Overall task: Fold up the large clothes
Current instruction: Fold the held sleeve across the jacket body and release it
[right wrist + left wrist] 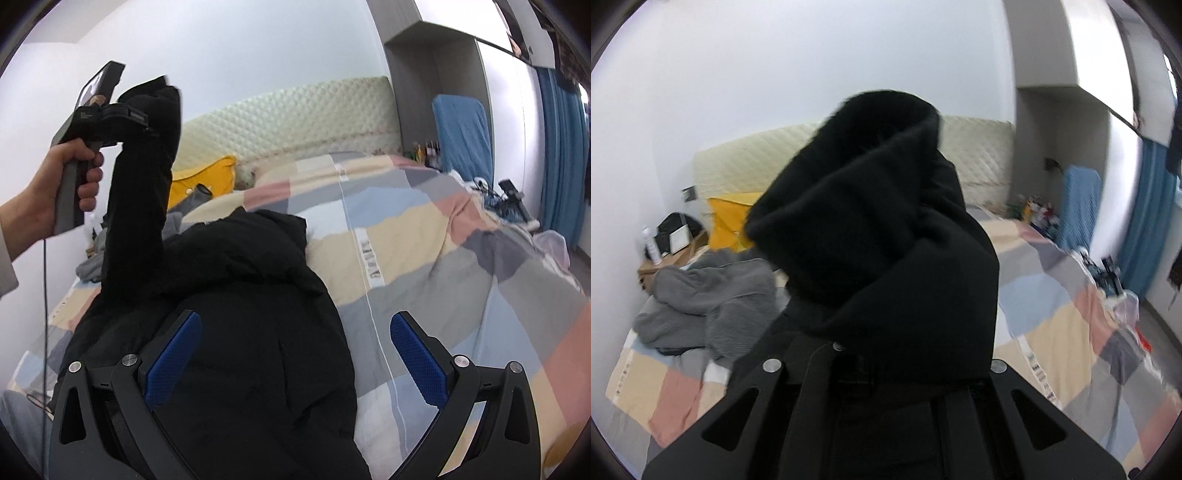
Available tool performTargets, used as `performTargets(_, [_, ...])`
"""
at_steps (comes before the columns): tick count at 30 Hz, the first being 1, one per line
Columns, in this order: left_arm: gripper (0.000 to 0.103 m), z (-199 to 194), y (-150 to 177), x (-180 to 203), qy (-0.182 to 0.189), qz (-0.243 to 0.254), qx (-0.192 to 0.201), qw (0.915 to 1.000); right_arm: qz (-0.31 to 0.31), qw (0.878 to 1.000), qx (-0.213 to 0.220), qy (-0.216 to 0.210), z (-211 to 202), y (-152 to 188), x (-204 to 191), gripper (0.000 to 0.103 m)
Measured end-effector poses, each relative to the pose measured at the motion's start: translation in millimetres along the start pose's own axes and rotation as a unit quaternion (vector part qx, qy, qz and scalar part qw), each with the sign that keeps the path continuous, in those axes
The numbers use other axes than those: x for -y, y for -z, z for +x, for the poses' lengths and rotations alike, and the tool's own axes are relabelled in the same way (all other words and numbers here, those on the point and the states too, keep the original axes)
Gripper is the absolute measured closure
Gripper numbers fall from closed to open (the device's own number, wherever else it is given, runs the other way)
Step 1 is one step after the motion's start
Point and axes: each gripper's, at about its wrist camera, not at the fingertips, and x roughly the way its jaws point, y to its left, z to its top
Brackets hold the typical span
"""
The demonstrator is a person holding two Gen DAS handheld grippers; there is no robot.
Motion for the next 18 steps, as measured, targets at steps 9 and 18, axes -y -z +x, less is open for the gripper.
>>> performTargets(9, [0.097, 42.1, 47.5, 52.4, 0.045, 0.033, -0.022, 0.9982, 0.026, 1.0, 0.003, -0.001, 4.1, 0.2, 10.2, 0.0])
performTargets(18, [0.096, 104.1, 113.5, 100.9, 0.066, 0.078, -0.077, 0.9918, 0.032, 0.999, -0.018, -0.02, 20.4, 5.2, 9.7, 0.0])
